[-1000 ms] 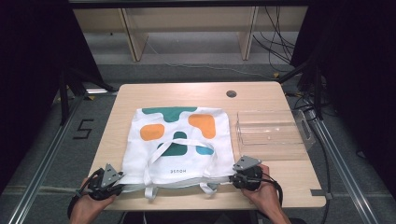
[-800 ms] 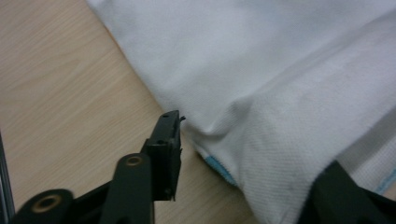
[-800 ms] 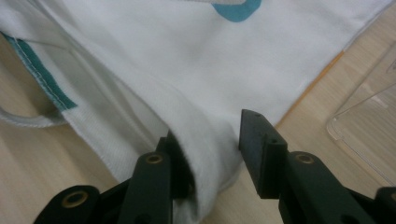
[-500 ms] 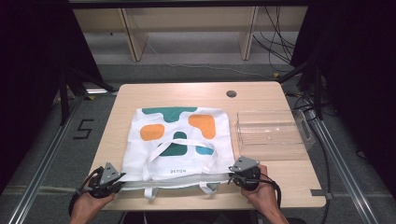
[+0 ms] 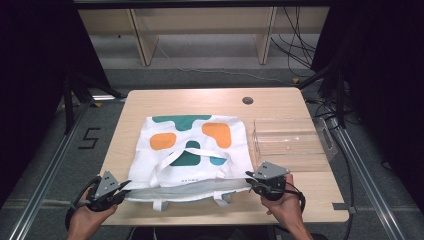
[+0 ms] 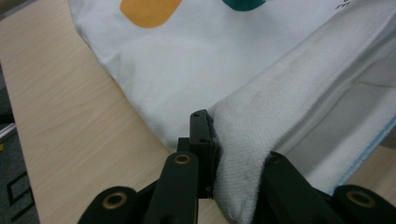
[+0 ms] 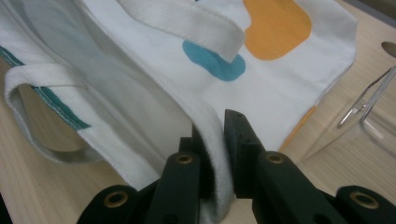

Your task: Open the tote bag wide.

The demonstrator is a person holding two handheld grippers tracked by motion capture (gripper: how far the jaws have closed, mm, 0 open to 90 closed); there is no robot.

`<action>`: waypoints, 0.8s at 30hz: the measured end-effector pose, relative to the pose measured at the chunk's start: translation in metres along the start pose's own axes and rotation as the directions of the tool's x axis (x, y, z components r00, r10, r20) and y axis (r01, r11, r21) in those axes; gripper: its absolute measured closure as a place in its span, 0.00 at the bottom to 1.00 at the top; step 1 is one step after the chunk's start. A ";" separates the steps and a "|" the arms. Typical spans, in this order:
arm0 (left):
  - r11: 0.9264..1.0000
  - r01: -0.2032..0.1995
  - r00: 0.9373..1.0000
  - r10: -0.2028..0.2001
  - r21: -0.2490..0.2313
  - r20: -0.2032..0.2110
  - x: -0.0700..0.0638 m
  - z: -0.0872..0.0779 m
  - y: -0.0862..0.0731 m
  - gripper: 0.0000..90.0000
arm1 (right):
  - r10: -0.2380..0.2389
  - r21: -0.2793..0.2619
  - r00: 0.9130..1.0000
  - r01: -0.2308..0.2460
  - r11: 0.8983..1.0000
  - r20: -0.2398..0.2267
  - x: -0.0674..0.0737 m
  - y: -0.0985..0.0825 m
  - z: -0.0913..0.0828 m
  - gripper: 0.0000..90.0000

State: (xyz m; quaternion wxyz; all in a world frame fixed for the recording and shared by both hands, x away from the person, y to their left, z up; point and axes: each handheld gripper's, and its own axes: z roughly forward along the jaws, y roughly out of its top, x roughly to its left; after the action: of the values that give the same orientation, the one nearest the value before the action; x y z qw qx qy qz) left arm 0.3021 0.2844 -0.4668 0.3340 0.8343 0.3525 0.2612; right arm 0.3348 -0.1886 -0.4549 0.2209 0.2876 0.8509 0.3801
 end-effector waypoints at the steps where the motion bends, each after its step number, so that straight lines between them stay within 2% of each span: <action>1: 1.000 0.000 1.000 0.000 -0.002 -0.002 0.000 -0.001 0.002 0.92 | 0.003 -0.006 1.000 -0.003 1.000 0.003 0.000 0.002 -0.001 0.93; 2: 1.000 -0.016 1.000 0.016 -0.010 -0.001 0.002 -0.002 0.005 0.92 | 0.000 -0.006 1.000 0.000 1.000 0.000 -0.001 0.004 -0.002 0.93; 3: 1.000 -0.006 1.000 0.006 -0.025 0.002 0.003 -0.003 0.007 0.93 | -0.011 -0.014 1.000 0.011 1.000 -0.001 -0.002 0.007 -0.004 0.93; 4: 0.999 0.009 1.000 -0.010 -0.034 -0.021 0.003 -0.006 0.010 0.93 | -0.003 -0.021 1.000 0.003 1.000 0.007 -0.002 0.009 -0.005 0.93; 5: 0.998 -0.030 1.000 0.030 -0.047 -0.011 0.006 -0.008 0.014 0.94 | -0.003 -0.030 1.000 0.003 1.000 0.006 -0.003 0.011 -0.007 0.94; 6: 0.998 -0.044 0.999 0.042 -0.055 -0.020 0.008 -0.012 0.019 0.94 | -0.011 -0.032 1.000 0.011 0.999 0.008 -0.004 0.015 -0.010 0.94; 7: 0.997 -0.037 0.999 0.035 -0.066 -0.027 0.008 -0.014 0.022 0.94 | -0.010 -0.035 1.000 0.010 0.999 0.010 -0.005 0.019 -0.013 0.94; 8: 0.996 -0.031 0.999 0.028 -0.088 -0.039 0.009 -0.017 0.027 0.95 | -0.026 -0.044 1.000 0.027 0.999 0.008 -0.006 0.022 -0.014 0.94; 9: 0.994 -0.031 0.998 0.026 -0.102 -0.056 0.010 -0.021 0.034 0.95 | -0.023 -0.059 1.000 0.024 0.998 0.014 -0.007 0.027 -0.017 0.94; 11: 0.991 -0.082 0.991 0.070 -0.110 -0.110 0.013 -0.029 0.046 0.95 | -0.043 -0.080 0.999 0.044 0.996 0.022 -0.011 0.038 -0.023 0.95; 12: 0.990 -0.072 0.990 0.057 -0.118 -0.131 0.014 -0.032 0.050 0.95 | -0.053 -0.089 0.998 0.055 0.994 0.021 -0.013 0.045 -0.027 0.95; 13: 0.988 -0.079 0.989 0.061 -0.134 -0.135 0.017 -0.037 0.056 0.95 | -0.053 -0.092 0.998 0.055 0.994 0.023 -0.015 0.050 -0.029 0.95; 14: 0.985 -0.086 0.987 0.064 -0.151 -0.145 0.020 -0.040 0.061 0.95 | -0.072 -0.098 0.997 0.075 0.992 0.028 -0.018 0.056 -0.032 0.95; 15: 0.982 -0.077 0.988 0.051 -0.174 -0.149 0.022 -0.045 0.067 0.95 | -0.082 -0.107 0.996 0.086 0.991 0.035 -0.020 0.061 -0.036 0.95; 17: 0.978 -0.093 0.984 0.061 -0.186 -0.170 0.025 -0.053 0.077 0.95 | -0.110 -0.119 0.993 0.115 0.986 0.054 -0.024 0.075 -0.045 0.95; 21: 0.967 -0.093 0.981 0.048 -0.237 -0.186 0.031 -0.070 0.094 0.95 | -0.116 -0.159 0.991 0.125 0.979 0.063 -0.031 0.097 -0.059 0.96; 23: 0.958 -0.097 0.981 0.046 -0.268 -0.189 0.035 -0.075 0.102 0.95 | -0.113 -0.177 0.992 0.122 0.977 0.061 -0.036 0.110 -0.068 0.96; 24: 0.959 -0.087 0.982 0.037 -0.270 -0.187 0.037 -0.077 0.105 0.95 | -0.106 -0.183 0.993 0.115 0.976 0.058 -0.037 0.115 -0.071 0.96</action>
State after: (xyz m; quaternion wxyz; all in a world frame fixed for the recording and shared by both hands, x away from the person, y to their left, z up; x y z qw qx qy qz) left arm 0.3166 0.2859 -0.3325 0.4059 0.7628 0.3148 0.3929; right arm 0.3567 -0.1872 -0.3160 0.2880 0.2270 0.8207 0.4381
